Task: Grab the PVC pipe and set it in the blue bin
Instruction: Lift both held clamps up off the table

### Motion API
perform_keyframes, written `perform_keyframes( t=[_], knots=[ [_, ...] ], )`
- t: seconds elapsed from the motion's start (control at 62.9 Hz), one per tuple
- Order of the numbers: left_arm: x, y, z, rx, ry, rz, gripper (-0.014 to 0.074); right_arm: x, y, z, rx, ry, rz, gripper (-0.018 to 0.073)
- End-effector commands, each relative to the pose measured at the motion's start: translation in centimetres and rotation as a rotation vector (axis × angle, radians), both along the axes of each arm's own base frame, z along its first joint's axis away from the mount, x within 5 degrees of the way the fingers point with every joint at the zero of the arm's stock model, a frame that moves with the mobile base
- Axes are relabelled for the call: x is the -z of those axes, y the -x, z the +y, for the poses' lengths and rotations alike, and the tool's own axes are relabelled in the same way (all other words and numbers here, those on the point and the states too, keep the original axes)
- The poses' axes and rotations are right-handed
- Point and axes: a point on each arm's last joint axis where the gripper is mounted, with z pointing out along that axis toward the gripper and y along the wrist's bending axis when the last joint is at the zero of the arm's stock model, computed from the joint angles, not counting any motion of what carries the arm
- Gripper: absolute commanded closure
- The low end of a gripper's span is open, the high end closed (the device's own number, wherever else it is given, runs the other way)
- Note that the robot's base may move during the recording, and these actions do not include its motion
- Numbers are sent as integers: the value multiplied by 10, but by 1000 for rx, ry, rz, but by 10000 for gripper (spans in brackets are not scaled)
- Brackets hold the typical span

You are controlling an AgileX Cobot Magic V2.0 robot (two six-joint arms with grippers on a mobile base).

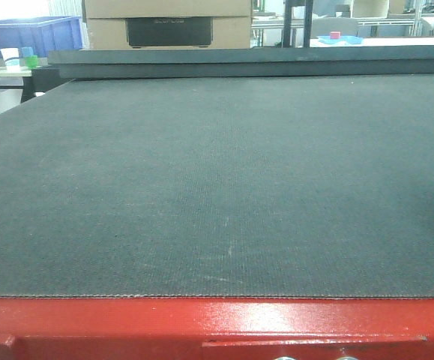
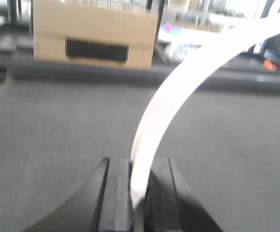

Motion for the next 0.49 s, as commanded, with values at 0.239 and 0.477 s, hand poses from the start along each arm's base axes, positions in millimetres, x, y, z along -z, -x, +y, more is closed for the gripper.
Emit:
perform_keyframes(
  t=[0.239,0.477],
  knots=[
    [-8,4,2,-5,31,-72,707,-1,10,-3,5,6,-33,727],
    [-8,4,2,-5,32,-76,707,-1,10,-3,5,6,-33,727]
  ],
)
